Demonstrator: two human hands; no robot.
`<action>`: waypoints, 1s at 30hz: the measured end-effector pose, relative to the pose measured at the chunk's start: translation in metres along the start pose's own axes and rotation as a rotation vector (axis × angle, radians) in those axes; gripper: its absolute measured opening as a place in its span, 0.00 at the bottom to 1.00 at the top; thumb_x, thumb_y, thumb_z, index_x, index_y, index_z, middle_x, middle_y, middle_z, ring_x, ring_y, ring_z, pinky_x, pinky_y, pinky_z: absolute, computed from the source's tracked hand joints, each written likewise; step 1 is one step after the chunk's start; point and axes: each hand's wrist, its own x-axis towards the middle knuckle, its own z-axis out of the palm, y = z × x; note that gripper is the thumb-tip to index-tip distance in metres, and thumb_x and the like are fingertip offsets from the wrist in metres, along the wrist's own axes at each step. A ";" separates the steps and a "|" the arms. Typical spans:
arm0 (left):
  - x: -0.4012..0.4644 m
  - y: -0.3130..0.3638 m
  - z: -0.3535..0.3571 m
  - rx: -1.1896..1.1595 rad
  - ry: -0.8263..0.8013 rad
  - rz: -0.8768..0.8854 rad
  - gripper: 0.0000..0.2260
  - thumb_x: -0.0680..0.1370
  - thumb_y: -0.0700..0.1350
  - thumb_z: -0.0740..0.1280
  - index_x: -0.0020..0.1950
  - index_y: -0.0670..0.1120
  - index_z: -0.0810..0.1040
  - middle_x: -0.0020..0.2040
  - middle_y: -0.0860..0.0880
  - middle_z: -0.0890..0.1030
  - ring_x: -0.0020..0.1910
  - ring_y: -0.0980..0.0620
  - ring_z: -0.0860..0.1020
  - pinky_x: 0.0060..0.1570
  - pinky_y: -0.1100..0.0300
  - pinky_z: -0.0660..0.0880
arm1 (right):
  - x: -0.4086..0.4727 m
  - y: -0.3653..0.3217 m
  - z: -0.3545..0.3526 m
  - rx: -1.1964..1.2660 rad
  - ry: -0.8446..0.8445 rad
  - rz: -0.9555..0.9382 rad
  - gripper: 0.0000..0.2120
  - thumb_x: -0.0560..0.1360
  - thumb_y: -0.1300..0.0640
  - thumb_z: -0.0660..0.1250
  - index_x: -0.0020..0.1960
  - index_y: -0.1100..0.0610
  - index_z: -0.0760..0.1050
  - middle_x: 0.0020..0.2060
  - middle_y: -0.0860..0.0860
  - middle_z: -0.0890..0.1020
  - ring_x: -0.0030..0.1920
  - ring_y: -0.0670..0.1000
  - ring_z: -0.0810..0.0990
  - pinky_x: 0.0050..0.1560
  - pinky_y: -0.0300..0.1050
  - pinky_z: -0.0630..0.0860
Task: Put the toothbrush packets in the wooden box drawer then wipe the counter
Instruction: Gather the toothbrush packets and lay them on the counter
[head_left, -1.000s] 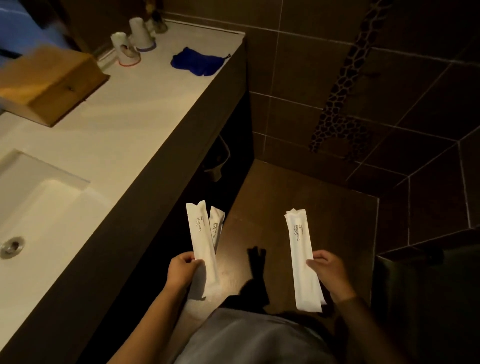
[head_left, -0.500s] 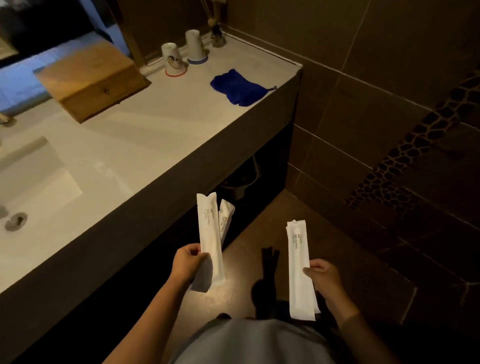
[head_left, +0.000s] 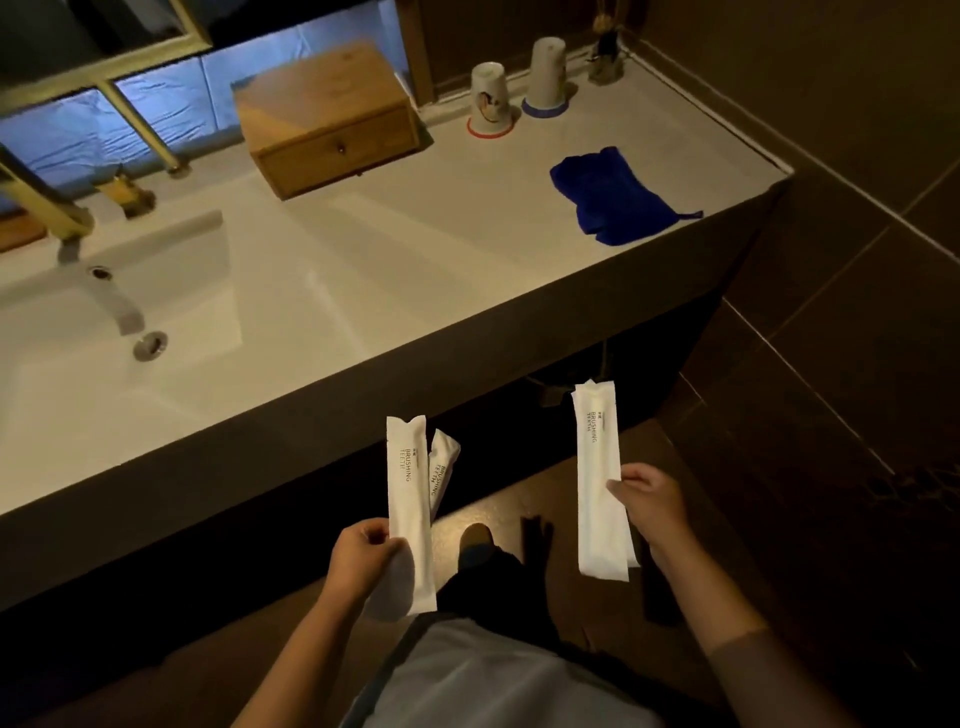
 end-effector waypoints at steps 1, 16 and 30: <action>0.008 0.006 0.000 0.007 -0.012 0.011 0.09 0.74 0.36 0.67 0.39 0.49 0.78 0.40 0.50 0.79 0.42 0.50 0.78 0.42 0.58 0.74 | 0.005 -0.001 0.004 -0.012 -0.005 0.014 0.09 0.74 0.68 0.65 0.54 0.68 0.74 0.48 0.59 0.79 0.46 0.55 0.76 0.35 0.38 0.71; 0.088 0.175 -0.033 0.052 -0.275 0.419 0.08 0.71 0.40 0.68 0.44 0.35 0.80 0.44 0.35 0.81 0.41 0.47 0.79 0.43 0.60 0.73 | 0.016 -0.092 0.051 0.295 0.130 -0.096 0.11 0.72 0.71 0.66 0.38 0.56 0.75 0.40 0.60 0.81 0.42 0.58 0.78 0.46 0.52 0.76; 0.191 0.372 -0.056 -0.012 -0.096 0.416 0.08 0.75 0.40 0.66 0.53 0.47 0.79 0.50 0.49 0.80 0.51 0.49 0.79 0.57 0.51 0.74 | 0.126 -0.286 0.090 0.448 -0.059 -0.130 0.10 0.74 0.68 0.65 0.41 0.53 0.75 0.43 0.53 0.82 0.48 0.54 0.81 0.54 0.53 0.78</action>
